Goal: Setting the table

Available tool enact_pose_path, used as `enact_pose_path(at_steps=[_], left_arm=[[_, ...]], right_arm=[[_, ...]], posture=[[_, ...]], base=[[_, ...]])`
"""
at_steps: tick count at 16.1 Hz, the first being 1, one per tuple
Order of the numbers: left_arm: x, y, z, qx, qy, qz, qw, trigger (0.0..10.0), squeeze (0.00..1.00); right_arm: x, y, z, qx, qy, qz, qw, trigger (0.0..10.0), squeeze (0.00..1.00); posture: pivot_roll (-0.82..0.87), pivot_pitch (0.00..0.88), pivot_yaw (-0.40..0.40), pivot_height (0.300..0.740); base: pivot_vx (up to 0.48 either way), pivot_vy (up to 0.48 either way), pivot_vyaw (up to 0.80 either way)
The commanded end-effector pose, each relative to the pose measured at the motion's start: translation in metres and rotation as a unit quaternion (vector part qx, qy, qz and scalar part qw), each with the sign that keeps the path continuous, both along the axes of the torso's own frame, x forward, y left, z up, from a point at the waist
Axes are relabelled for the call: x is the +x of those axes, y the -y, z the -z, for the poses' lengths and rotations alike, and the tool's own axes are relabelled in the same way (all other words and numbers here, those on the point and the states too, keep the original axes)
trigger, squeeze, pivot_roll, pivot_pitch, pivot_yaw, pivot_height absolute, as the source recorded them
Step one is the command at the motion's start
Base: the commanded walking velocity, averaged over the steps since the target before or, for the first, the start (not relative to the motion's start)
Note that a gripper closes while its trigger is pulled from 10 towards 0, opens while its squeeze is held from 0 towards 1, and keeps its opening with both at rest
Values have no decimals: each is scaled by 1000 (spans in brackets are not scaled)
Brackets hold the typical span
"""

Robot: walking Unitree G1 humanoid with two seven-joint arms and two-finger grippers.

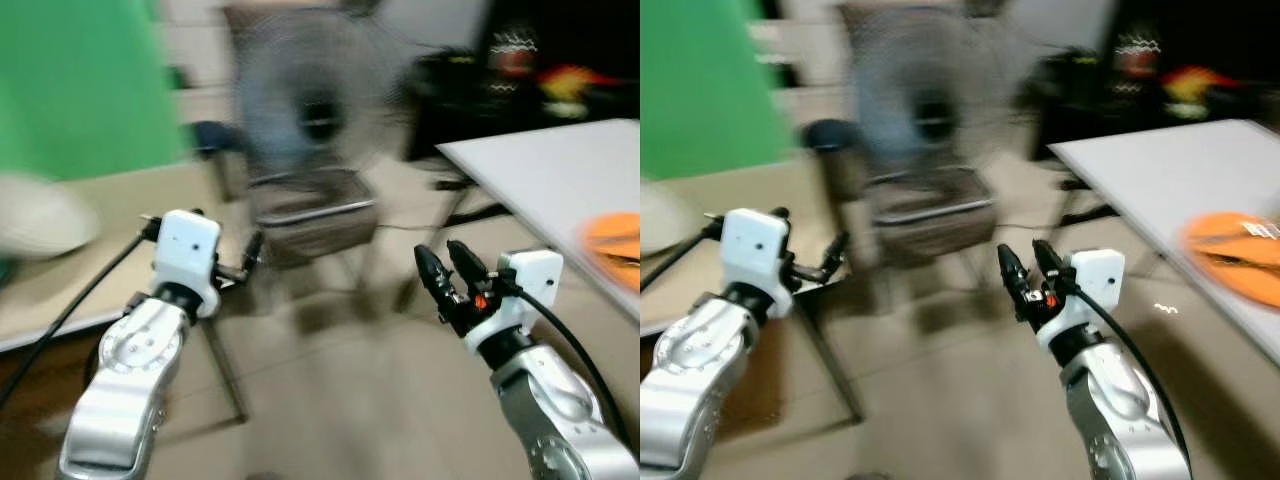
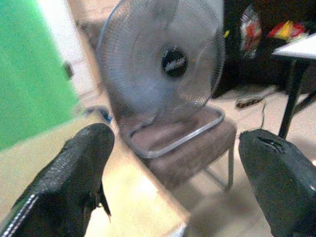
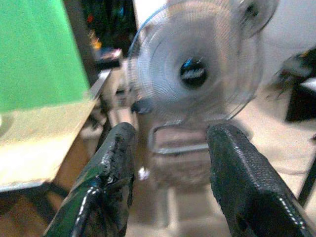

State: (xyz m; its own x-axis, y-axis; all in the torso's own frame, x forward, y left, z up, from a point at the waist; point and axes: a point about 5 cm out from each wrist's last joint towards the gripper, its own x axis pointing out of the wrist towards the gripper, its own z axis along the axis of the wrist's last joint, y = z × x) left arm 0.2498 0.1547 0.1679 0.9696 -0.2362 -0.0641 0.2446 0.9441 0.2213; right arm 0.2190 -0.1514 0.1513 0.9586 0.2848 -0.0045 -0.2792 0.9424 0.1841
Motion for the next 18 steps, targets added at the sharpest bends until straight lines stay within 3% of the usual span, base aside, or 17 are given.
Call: enact_pose_path(at_steps=[1, 10, 13, 18], left_arm=[[0, -3, -3, 10, 8, -7, 1000, 10000, 0], [1, -3, -5, 17, 12, -2, 1000, 10000, 0], [2, -2, -6, 39, 20, 3, 999, 10000, 0], [4, -2, -4, 36, 15, -2, 999, 10000, 0]], right_arm=[[2, 0, -2, 2, 6, -1, 1000, 10000, 0], [8, 2, 1, 5, 11, -3, 1000, 10000, 0], [10, 6, 5, 21, 5, 26, 999, 10000, 0], [11, 5, 8, 25, -2, 23, 999, 10000, 0]], posture=[[62, 0, -31, 740], [75, 0, -36, 740], [79, 0, -37, 740], [75, 0, -40, 740]], base=[[0, 364, 800], [0, 354, 800], [0, 0, 0], [0, 0, 0]])
